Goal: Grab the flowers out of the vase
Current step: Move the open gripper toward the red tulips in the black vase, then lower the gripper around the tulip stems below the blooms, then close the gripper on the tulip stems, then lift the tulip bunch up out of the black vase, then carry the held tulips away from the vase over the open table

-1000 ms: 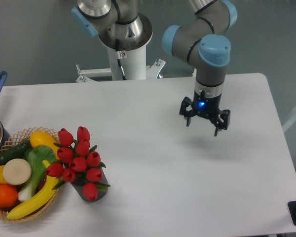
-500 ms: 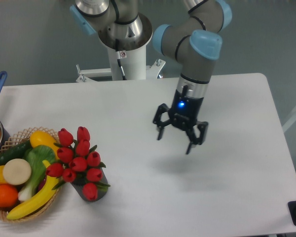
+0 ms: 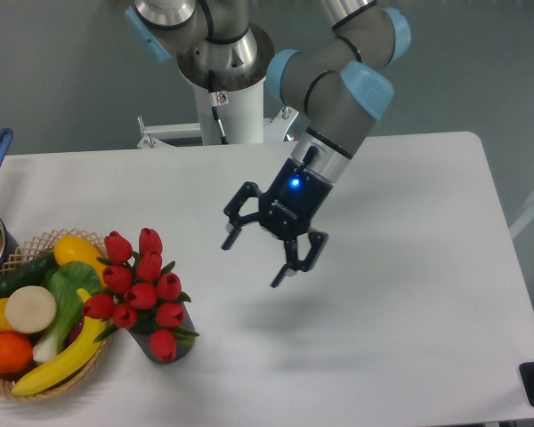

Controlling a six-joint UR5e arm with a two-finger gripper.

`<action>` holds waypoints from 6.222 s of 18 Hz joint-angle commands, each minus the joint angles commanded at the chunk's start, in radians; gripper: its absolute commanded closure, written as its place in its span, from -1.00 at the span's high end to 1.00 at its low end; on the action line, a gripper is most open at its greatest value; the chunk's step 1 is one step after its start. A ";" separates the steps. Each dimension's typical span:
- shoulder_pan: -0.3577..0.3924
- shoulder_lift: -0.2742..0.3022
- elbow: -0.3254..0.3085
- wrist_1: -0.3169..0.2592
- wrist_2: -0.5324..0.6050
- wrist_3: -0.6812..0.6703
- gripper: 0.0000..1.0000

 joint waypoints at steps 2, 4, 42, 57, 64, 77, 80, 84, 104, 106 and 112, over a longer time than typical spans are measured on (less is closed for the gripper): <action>-0.025 -0.008 0.000 -0.003 -0.037 -0.002 1.00; -0.045 -0.031 0.002 -0.002 -0.045 -0.002 1.00; -0.147 -0.107 0.087 0.002 -0.048 -0.103 -1.00; -0.129 -0.084 0.124 0.002 -0.063 -0.190 -1.00; -0.108 -0.049 0.146 0.000 -0.117 -0.275 -1.00; -0.029 0.026 0.181 0.000 -0.250 -0.363 -1.00; -0.016 0.028 0.209 0.000 -0.255 -0.390 -1.00; 0.004 0.031 0.225 0.000 -0.279 -0.399 -1.00; 0.360 0.026 0.167 -0.002 -0.194 -0.080 -1.00; 0.377 0.023 0.135 -0.006 -0.116 -0.013 -1.00; 0.362 0.038 0.072 -0.012 0.360 0.015 -1.00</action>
